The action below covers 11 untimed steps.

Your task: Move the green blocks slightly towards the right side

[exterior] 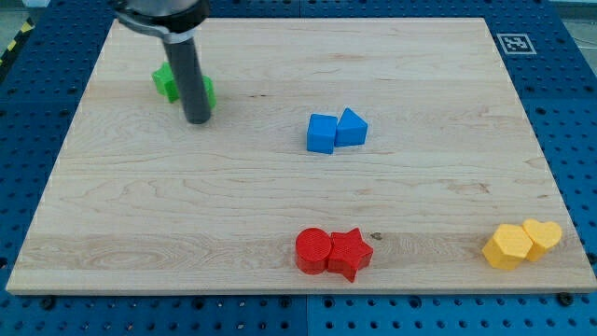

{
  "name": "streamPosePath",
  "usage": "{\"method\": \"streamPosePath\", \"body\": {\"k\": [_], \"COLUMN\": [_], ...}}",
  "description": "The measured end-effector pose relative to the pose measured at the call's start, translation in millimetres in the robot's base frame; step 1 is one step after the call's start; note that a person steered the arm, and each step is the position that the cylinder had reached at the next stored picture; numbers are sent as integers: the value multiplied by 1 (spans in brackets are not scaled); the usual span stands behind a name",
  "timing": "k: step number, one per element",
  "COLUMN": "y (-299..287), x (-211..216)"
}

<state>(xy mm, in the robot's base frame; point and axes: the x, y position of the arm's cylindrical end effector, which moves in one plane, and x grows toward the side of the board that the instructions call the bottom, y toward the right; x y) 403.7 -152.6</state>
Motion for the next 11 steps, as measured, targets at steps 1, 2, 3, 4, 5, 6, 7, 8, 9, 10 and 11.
{"method": "streamPosePath", "body": {"k": [1,2,3,4,5,6,7,8,9,10,11], "y": [-50,-85,-87,-72,-24,15,22,-17,-19,14,71], "x": [-2,-32,-67,-84,-79,-62,-64,-64,-26,12,24]}}
